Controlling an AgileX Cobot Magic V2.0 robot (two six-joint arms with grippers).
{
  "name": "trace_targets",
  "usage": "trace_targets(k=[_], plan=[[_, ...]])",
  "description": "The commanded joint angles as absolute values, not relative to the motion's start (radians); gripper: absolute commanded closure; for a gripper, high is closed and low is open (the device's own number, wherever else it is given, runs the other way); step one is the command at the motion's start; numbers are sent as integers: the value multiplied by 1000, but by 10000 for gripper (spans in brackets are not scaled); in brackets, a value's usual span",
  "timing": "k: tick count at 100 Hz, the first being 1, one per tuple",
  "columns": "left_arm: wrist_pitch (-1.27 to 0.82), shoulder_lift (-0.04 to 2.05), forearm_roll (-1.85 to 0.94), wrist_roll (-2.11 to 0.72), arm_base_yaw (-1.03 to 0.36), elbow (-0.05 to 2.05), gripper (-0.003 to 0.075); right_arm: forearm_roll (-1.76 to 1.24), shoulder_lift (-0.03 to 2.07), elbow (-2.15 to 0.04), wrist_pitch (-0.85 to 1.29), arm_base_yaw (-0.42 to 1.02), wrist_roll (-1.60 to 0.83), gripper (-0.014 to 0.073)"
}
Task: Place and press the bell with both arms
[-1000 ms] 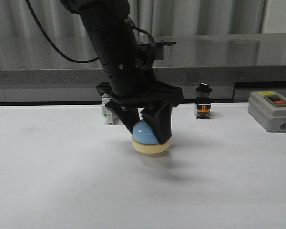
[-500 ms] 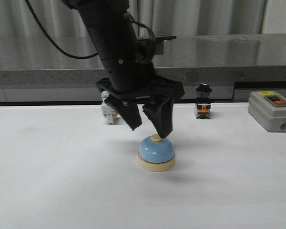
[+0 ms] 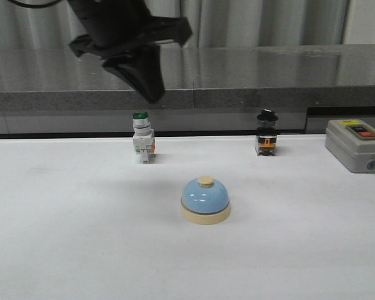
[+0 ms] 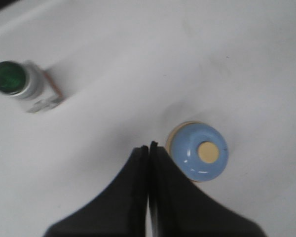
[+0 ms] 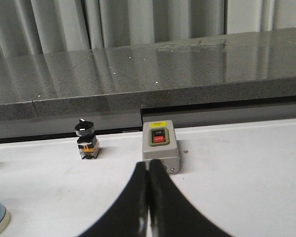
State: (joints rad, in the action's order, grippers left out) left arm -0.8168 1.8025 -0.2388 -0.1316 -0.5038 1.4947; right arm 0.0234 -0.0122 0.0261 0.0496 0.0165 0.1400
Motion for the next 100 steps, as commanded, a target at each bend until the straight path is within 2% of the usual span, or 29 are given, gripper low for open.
trace_targets(k=[1,34,57,78,100], plan=[[-753,1683,-253,-117,-445,1456,741,23,-30,12,-25,18,134,654],[-635,1429,-267,-116,-181,1164,741,23,-30,12,-25,18,134,654],[-574,1248,-267,-114,-50,987,741,23,-30,12,-25,18,134,654],[-551,1080,-267,-114,29,850,741,23,-30,12,-25,18,134,654],[-514,886,-260,-120,31,735,741,23,-30,12,-25,18,134,654]])
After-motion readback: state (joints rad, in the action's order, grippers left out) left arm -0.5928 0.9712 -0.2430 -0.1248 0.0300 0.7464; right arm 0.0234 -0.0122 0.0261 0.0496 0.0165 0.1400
